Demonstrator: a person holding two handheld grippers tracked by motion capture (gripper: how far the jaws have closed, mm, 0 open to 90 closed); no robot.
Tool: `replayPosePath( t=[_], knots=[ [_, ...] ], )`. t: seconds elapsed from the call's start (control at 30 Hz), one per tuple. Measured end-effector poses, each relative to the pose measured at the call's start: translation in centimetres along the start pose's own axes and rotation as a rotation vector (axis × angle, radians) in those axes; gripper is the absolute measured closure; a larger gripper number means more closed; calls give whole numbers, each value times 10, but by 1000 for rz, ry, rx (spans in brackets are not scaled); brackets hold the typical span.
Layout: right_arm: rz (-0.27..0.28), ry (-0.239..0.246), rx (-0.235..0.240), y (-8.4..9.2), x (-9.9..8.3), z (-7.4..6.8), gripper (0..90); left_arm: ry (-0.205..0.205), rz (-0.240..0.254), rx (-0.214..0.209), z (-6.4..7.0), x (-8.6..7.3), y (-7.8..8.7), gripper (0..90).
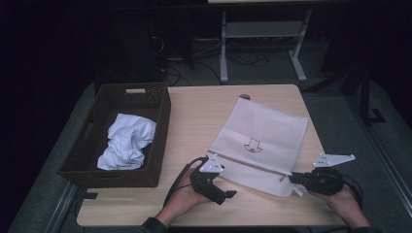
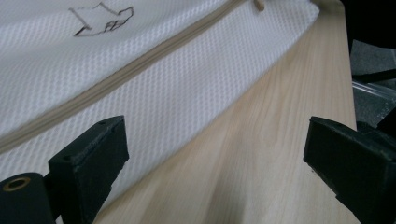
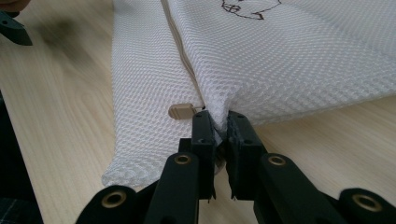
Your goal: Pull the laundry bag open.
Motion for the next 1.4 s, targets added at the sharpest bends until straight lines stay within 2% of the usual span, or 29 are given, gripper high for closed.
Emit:
replayPosePath(
  t=[0.03, 0.13, 0.43, 0.5, 0.73, 0.83, 1.07, 1.13, 1.4],
  knots=[
    [-1, 3, 8, -3, 1, -3, 819, 2, 18, -8, 2, 3, -2, 101],
    [-2, 6, 12, -5, 2, -4, 819, 1, 28, -19, 5, 6, -4, 137],
    [3, 31, -6, -11, 9, -12, 819, -17, 60, -66, 18, 19, -15, 159],
    [3, 39, -7, -14, 11, -15, 819, -19, 68, -92, 24, 24, -20, 165],
    [4, 60, -2, -19, 14, -22, 819, -43, 78, -138, 39, 34, -30, 182],
    [10, 79, 0, -21, 17, -28, 819, -38, 84, -157, 45, 41, -35, 220],
    [20, 93, 10, -23, 20, -35, 820, -36, 73, -173, 50, 43, -43, 273],
    [27, 95, 15, -23, 22, -38, 820, -30, 69, -176, 50, 43, -45, 326],
    [31, 114, 40, -27, 24, -46, 821, -26, 63, -191, 52, 44, -50, 414]
  ],
)
Point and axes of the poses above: each handheld gripper's, and its own axes: y roughly backward along the jaws, x roughly out of its top, z roughly to its right, the point moved 6 cm from there along -y, roughly forward along the jaws, and after that the axes turned 13 degrees about x, right-handed, at the moved point
